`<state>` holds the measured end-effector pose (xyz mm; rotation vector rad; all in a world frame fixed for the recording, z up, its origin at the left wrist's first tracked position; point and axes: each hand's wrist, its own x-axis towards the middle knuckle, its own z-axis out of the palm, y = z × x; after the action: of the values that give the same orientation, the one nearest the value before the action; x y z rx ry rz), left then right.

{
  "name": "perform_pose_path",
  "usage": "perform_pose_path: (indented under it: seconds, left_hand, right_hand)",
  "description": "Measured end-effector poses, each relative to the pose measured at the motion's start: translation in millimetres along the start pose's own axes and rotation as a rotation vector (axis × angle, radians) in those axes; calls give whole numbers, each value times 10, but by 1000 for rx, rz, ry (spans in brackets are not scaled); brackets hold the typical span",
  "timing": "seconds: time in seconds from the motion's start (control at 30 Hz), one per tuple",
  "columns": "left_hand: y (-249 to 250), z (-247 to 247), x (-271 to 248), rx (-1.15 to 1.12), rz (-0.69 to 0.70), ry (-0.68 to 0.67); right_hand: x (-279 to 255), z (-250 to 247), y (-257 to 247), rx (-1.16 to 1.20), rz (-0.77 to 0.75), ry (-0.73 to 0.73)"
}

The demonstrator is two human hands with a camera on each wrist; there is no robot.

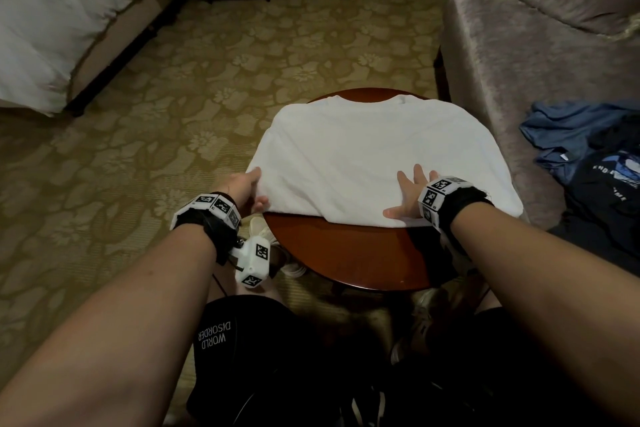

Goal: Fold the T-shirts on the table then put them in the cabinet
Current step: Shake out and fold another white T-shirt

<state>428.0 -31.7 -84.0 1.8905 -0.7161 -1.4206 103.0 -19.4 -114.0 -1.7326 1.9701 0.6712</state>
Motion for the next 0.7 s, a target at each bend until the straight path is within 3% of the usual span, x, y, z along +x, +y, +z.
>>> perform_pose_path:
  seconds: [0.13, 0.23, 0.33, 0.47, 0.57, 0.7]
  left_hand:
    - [-75, 8, -48, 382, -71, -206]
    - [-73, -20, -4, 560, -20, -154]
    - [-39, -64, -1, 972, 49, -111]
    - [-55, -44, 43, 1217, 127, -85]
    - [-65, -12, 36, 1289, 143, -77]
    - [-64, 6, 48, 1177, 77, -138]
  right_hand:
    - [4, 4, 8, -4, -3, -1]
    - [6, -1, 16, -3, -8, -4]
    - [21, -9, 22, -3, -2, -15]
    - [46, 13, 80, 15, -14, 6]
    - [44, 63, 132, 65, -16, 30]
    - [9, -6, 115, 65, -9, 5]
